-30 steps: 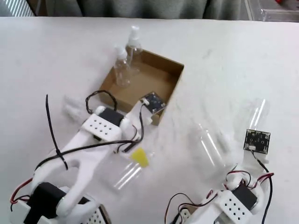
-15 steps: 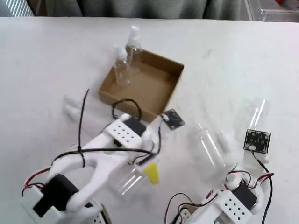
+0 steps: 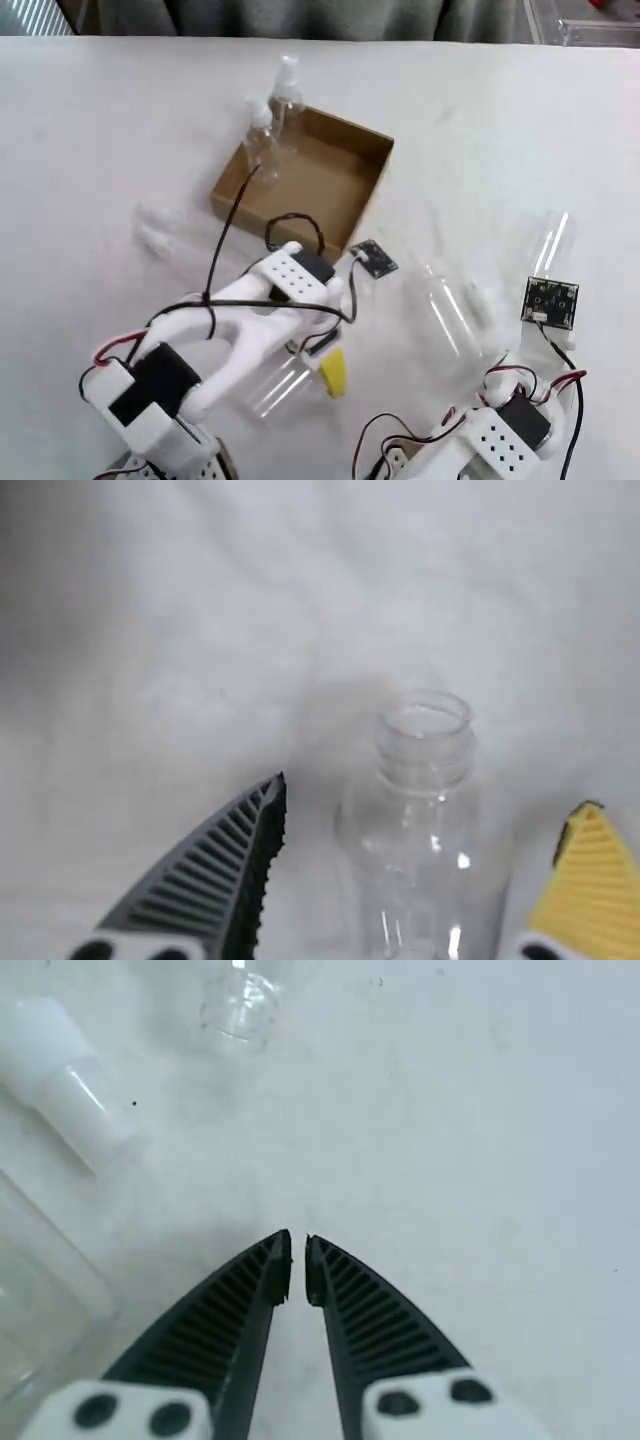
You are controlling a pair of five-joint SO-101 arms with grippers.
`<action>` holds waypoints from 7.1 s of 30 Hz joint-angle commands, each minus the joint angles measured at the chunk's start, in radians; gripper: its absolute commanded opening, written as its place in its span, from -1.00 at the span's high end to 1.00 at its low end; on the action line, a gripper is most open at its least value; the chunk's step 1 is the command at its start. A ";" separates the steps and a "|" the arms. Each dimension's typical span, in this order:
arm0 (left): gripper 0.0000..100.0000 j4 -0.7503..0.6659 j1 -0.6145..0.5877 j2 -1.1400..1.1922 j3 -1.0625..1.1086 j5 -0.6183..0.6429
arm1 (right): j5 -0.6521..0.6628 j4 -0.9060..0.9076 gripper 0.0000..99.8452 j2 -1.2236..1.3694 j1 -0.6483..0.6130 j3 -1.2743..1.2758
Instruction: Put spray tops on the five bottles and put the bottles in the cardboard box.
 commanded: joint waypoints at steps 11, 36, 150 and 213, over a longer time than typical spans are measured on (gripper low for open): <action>0.34 -0.023 0.001 -0.053 0.061 0.044 | -0.006 0.004 0.97 -0.007 0.004 0.014; 0.93 -0.155 -0.005 -0.166 0.170 0.074 | -0.011 0.004 0.97 -0.007 0.004 0.014; 0.94 -0.253 -0.556 -0.438 0.262 -0.083 | 0.350 0.622 0.96 1.492 -0.352 -1.475; 0.94 -0.253 -0.550 -0.432 0.264 -0.083 | -0.256 0.420 0.95 1.649 0.288 -1.591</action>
